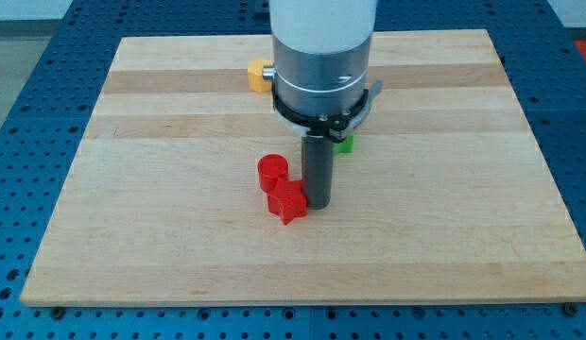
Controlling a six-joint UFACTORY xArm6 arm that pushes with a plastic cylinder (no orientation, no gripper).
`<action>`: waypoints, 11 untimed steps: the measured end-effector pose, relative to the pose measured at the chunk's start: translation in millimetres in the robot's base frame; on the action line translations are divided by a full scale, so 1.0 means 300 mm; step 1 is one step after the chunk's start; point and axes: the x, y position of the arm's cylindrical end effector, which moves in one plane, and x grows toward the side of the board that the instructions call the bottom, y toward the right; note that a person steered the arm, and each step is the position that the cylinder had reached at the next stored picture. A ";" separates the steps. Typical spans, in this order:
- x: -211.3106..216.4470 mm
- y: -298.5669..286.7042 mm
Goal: Push the red blocks towards the left side of the green blocks
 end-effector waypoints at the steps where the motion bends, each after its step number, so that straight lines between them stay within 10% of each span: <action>1: 0.000 0.002; 4: 0.140 0.009; 11: -0.176 -0.429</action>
